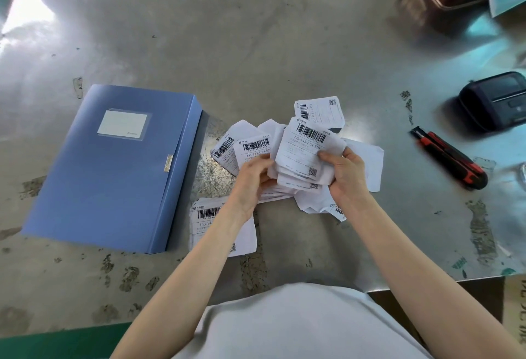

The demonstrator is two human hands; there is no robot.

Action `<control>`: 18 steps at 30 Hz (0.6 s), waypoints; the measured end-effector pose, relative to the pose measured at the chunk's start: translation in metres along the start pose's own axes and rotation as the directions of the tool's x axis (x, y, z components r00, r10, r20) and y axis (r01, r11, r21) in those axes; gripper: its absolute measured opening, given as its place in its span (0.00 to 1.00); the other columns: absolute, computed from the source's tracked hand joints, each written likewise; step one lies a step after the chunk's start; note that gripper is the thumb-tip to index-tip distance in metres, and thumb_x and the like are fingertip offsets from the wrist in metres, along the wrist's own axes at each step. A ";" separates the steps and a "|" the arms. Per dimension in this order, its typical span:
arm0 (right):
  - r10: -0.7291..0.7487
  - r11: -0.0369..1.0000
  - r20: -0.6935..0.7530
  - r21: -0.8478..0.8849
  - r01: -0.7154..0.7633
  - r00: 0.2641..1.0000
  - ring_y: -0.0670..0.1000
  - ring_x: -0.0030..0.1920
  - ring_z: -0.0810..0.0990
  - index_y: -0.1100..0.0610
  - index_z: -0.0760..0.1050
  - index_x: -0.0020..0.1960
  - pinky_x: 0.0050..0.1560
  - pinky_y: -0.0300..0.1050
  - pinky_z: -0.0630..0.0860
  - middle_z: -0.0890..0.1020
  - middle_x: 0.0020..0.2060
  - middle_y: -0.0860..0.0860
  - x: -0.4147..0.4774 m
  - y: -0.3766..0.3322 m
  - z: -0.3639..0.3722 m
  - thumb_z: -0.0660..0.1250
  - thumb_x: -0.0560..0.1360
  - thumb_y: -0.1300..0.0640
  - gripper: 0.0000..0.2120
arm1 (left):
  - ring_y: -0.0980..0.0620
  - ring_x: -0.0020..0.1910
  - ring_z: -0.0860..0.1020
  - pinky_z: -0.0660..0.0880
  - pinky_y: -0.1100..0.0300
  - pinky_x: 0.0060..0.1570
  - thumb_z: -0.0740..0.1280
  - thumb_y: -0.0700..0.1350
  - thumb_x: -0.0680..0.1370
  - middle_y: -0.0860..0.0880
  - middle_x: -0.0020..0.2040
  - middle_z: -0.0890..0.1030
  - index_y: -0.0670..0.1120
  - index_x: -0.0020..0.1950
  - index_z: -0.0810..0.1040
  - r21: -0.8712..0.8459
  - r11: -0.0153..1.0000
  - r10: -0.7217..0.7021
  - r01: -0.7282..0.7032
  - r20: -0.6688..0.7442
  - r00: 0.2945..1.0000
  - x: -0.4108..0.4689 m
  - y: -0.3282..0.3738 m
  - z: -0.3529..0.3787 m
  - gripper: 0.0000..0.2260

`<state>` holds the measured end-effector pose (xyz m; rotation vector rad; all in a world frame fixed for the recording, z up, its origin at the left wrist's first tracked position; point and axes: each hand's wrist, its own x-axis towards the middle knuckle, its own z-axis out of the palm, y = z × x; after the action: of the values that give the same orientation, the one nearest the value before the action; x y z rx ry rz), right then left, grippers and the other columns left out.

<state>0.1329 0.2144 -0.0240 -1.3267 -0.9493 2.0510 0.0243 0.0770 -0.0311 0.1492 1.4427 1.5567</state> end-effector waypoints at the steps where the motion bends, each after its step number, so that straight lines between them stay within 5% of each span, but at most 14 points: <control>1: -0.004 1.000 0.008 -0.007 0.004 1.000 0.52 0.43 0.83 0.58 0.79 0.44 0.49 0.49 0.81 0.85 0.40 0.52 0.000 0.000 0.000 0.67 0.69 0.74 0.12 | 0.49 0.45 0.82 0.80 0.56 0.45 0.63 0.46 0.74 0.47 0.44 0.84 0.44 0.41 0.82 -0.021 1.000 -0.004 0.004 0.001 1.000 0.000 0.003 -0.001 0.10; 4: -0.024 0.997 0.063 -0.071 0.029 0.998 0.54 0.44 0.83 0.59 0.78 0.46 0.50 0.51 0.81 0.85 0.41 0.52 -0.003 0.000 0.001 0.66 0.70 0.74 0.12 | 0.46 0.47 0.83 0.80 0.49 0.48 0.62 0.51 0.79 0.47 0.44 0.86 0.50 0.42 0.83 0.040 0.999 -0.009 0.010 -0.031 0.999 0.000 0.007 -0.001 0.12; 7: -0.106 0.967 0.169 -0.213 0.141 0.980 0.54 0.48 0.81 0.58 0.77 0.50 0.53 0.51 0.79 0.84 0.45 0.52 -0.008 0.000 0.004 0.63 0.71 0.76 0.16 | 0.42 0.49 0.82 0.79 0.43 0.52 0.63 0.44 0.80 0.51 0.42 0.85 0.50 0.44 0.79 0.254 0.966 0.062 -0.045 -0.061 0.996 0.000 0.007 0.003 0.07; 12: -0.296 0.899 0.295 -0.236 0.370 0.908 0.49 0.52 0.81 0.52 0.76 0.53 0.49 0.45 0.79 0.83 0.48 0.47 -0.017 -0.002 0.004 0.64 0.72 0.70 0.16 | 0.58 0.50 0.81 0.75 0.68 0.48 0.61 0.34 0.80 0.57 0.48 0.84 0.48 0.55 0.78 0.249 0.938 0.236 -0.239 0.041 0.971 -0.004 0.008 0.009 0.12; 16: -0.327 0.824 0.349 -0.350 0.446 0.878 0.44 0.54 0.79 0.52 0.73 0.55 0.53 0.41 0.77 0.81 0.50 0.43 -0.017 0.000 0.002 0.66 0.70 0.65 0.16 | 0.56 0.48 0.81 0.76 0.63 0.50 0.62 0.30 0.76 0.57 0.46 0.84 0.49 0.52 0.78 0.279 0.921 0.281 -0.273 0.014 0.960 -0.003 0.005 0.007 0.15; 18: -0.301 0.818 0.344 -0.387 0.426 0.890 0.48 0.56 0.78 0.55 0.73 0.57 0.56 0.45 0.76 0.81 0.52 0.49 -0.015 0.006 0.002 0.66 0.71 0.67 0.16 | 0.58 0.47 0.81 0.76 0.64 0.50 0.63 0.30 0.75 0.58 0.44 0.84 0.51 0.50 0.77 0.299 0.918 0.276 -0.261 -0.008 0.961 -0.002 0.002 0.007 0.16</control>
<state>0.1370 0.1991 -0.0195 -0.9703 -1.7487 1.7867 0.0289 0.0809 -0.0260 0.5094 1.7487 1.5588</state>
